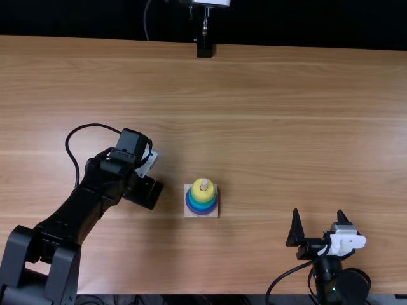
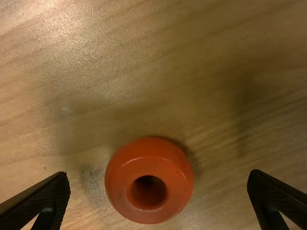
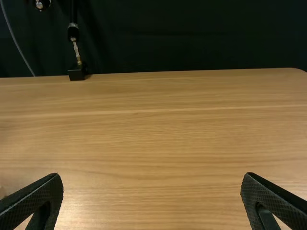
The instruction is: Build the Hanoi tower: stack the rings onto the peg from bottom to top in this color order: purple, dark blue, light blue, dark green, light green, yellow, orange.
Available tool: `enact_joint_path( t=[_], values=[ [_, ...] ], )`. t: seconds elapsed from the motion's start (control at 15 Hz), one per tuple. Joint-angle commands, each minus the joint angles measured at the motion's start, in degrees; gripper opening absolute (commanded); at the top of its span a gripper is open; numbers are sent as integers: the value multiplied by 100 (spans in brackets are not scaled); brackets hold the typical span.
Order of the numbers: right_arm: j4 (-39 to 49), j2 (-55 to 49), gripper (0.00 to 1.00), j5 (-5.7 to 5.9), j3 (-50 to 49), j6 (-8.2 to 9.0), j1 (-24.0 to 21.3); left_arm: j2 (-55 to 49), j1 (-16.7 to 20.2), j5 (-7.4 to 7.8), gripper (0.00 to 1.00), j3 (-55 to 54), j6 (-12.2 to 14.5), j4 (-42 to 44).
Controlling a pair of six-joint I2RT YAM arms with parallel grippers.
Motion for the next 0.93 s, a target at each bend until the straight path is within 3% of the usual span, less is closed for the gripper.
enact_joint_path(
  t=[0.0,0.33,0.47,0.53,0.73,0.87],
  values=[
    [-368,-69,100,60,-239,-36,-32,138,-37,20,100,152,103,20],
    [-368,-69,100,60,-239,-36,-32,138,-28,30,100,144,103,-43],
    [-368,-69,100,60,-239,-36,-32,138,-28,20,45,144,113,-43],
    [-368,-69,100,60,-239,-36,-32,138,-28,-1,24,135,113,-43],
    [-368,-69,100,60,-239,-36,-32,138,-19,-54,2,109,113,-53],
    [-368,-69,100,60,-239,-36,-14,138,-19,-54,0,91,113,-11]
  ],
)
